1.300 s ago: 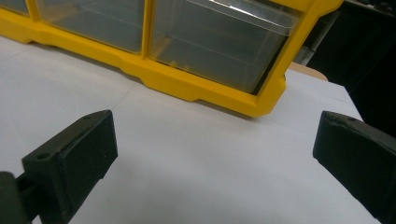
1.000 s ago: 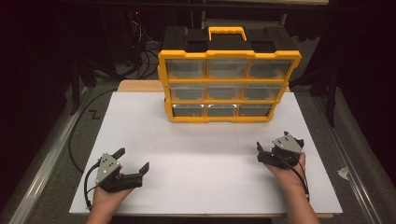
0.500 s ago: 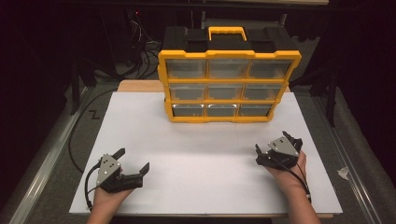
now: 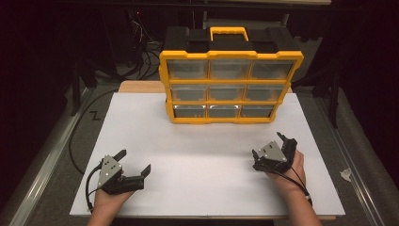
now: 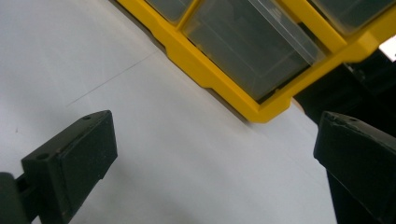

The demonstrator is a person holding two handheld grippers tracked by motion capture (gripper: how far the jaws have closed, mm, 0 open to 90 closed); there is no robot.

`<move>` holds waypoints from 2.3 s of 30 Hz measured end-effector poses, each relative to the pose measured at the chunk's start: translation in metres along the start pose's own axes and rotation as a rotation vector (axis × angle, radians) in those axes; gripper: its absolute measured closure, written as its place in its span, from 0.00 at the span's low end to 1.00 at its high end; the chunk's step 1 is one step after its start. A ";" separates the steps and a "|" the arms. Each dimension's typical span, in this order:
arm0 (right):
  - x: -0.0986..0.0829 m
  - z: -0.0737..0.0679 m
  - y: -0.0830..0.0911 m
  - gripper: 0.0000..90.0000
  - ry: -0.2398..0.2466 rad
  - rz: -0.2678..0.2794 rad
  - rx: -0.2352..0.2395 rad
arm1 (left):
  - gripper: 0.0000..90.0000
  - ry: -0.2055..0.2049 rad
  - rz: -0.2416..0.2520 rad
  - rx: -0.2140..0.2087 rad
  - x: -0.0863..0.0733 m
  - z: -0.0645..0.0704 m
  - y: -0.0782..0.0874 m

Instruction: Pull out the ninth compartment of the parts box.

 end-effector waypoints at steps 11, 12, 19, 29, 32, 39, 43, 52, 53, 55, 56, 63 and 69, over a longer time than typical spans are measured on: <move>0.004 -0.015 0.002 0.01 0.215 0.011 -0.042 | 0.00 -0.009 0.001 0.000 0.000 0.000 0.001; 0.004 -0.017 0.002 0.01 0.208 0.009 -0.047 | 0.00 -0.009 0.001 0.000 0.000 0.000 0.001; 0.005 -0.022 0.005 0.01 0.342 0.004 -0.090 | 0.00 -0.013 0.004 0.000 0.001 0.000 0.001; 0.006 -0.028 0.007 0.01 0.475 0.001 -0.135 | 0.00 -0.016 0.005 -0.003 0.001 0.001 0.001; 0.007 -0.029 0.007 0.01 0.519 0.006 -0.148 | 0.00 -0.018 0.005 -0.003 0.001 0.001 0.001; 0.008 -0.032 0.008 0.01 0.590 0.008 -0.169 | 0.00 -0.021 0.004 -0.004 0.001 0.001 0.001; 0.008 -0.032 0.008 0.01 0.626 0.010 -0.186 | 0.00 -0.022 0.001 -0.004 0.001 0.001 0.001; 0.009 -0.032 0.008 0.02 0.665 0.006 -0.205 | 0.00 -0.036 -0.003 0.006 0.000 0.002 0.000; 0.008 -0.032 0.008 0.02 0.667 0.006 -0.205 | 0.00 -0.042 -0.005 0.014 0.000 0.002 0.000; 0.008 -0.032 0.007 0.02 0.664 0.005 -0.214 | 0.00 -0.042 -0.011 0.012 0.001 0.001 0.000; 0.009 -0.032 0.007 0.03 0.662 0.002 -0.215 | 0.00 -0.041 -0.012 0.010 0.000 0.001 -0.001; 0.015 -0.037 0.003 0.10 0.698 0.005 -0.237 | 0.00 -0.047 -0.021 -0.010 -0.001 0.004 -0.003; 0.025 -0.037 -0.001 0.19 0.712 0.032 -0.281 | 0.00 -0.059 -0.011 -0.012 0.000 0.004 -0.003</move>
Point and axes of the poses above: each handheld gripper's, and its own axes: y roughly backward along the jaws, x roughly out of its top, z roughly to its right, the point moved 2 cm from there along -y, roughly forward along the jaws, and after that the axes turned 14 degrees about -y, right-handed, at the moved point
